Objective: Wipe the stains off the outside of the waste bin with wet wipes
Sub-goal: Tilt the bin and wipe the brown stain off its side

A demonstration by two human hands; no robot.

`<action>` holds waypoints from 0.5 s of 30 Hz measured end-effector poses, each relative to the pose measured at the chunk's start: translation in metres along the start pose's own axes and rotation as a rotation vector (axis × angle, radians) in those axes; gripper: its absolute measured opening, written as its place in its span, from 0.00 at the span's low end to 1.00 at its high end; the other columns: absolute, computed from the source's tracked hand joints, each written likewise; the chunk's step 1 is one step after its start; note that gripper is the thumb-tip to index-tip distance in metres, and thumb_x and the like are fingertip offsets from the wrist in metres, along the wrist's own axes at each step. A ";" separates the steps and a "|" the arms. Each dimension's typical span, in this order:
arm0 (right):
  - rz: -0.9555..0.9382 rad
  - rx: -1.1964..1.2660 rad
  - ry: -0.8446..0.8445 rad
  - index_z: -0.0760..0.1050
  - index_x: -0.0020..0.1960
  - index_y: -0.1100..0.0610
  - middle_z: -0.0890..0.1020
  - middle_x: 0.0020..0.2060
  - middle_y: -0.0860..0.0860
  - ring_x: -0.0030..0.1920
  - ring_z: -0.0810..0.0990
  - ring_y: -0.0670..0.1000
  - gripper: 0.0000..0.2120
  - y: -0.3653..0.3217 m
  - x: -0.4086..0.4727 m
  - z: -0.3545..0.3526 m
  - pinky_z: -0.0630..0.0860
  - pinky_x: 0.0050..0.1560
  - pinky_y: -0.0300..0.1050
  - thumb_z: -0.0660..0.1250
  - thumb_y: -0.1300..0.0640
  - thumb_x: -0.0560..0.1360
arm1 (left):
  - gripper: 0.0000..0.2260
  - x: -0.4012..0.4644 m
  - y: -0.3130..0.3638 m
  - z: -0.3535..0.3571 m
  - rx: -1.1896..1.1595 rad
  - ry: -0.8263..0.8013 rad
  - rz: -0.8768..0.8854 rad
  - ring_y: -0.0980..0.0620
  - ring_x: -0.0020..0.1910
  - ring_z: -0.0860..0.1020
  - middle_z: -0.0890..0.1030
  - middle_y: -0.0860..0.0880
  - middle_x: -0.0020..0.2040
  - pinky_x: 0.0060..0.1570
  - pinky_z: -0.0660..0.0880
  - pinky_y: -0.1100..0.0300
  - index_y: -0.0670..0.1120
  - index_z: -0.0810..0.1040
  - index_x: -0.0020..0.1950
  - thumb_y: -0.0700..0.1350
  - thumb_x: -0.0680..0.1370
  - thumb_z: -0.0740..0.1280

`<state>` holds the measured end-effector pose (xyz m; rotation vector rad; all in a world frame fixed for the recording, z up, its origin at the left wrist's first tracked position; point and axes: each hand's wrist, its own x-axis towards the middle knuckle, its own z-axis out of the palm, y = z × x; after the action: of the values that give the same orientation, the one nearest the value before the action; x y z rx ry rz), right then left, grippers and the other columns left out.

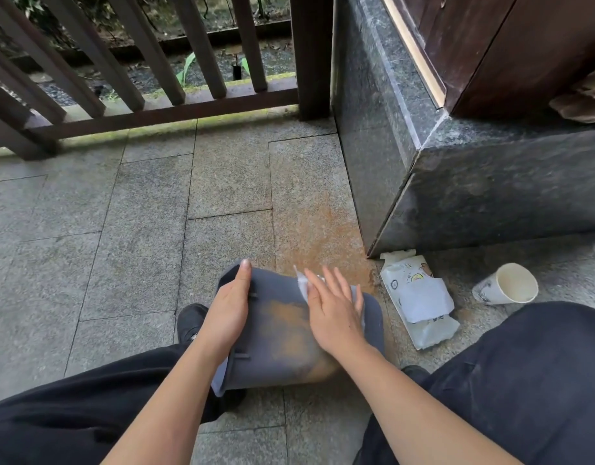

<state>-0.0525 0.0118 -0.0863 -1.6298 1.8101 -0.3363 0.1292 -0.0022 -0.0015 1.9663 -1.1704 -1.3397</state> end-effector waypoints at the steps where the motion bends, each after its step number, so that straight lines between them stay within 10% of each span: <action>1: 0.056 -0.007 -0.005 0.56 0.75 0.34 0.55 0.79 0.41 0.79 0.44 0.42 0.28 0.008 0.002 -0.001 0.36 0.75 0.58 0.35 0.35 0.79 | 0.22 0.001 -0.001 0.000 -0.007 -0.006 -0.007 0.72 0.38 0.79 0.82 0.70 0.38 0.40 0.68 0.63 0.73 0.80 0.43 0.77 0.73 0.48; 11: 0.406 0.079 -0.050 0.67 0.73 0.39 0.59 0.79 0.46 0.79 0.50 0.51 0.24 0.044 0.014 -0.011 0.45 0.77 0.61 0.42 0.43 0.82 | 0.20 -0.005 -0.002 0.005 0.021 0.000 -0.018 0.75 0.40 0.77 0.81 0.72 0.41 0.42 0.67 0.64 0.73 0.80 0.43 0.75 0.75 0.49; 15: 0.297 0.097 0.099 0.77 0.53 0.47 0.80 0.59 0.50 0.65 0.72 0.56 0.19 0.046 0.006 -0.015 0.66 0.64 0.55 0.47 0.48 0.83 | 0.19 -0.014 -0.002 0.007 0.016 0.021 -0.017 0.76 0.40 0.77 0.81 0.72 0.40 0.40 0.67 0.68 0.74 0.80 0.43 0.72 0.77 0.49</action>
<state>-0.0981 0.0108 -0.1042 -1.2755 2.0435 -0.3684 0.1214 0.0116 0.0013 2.0008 -1.1607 -1.3182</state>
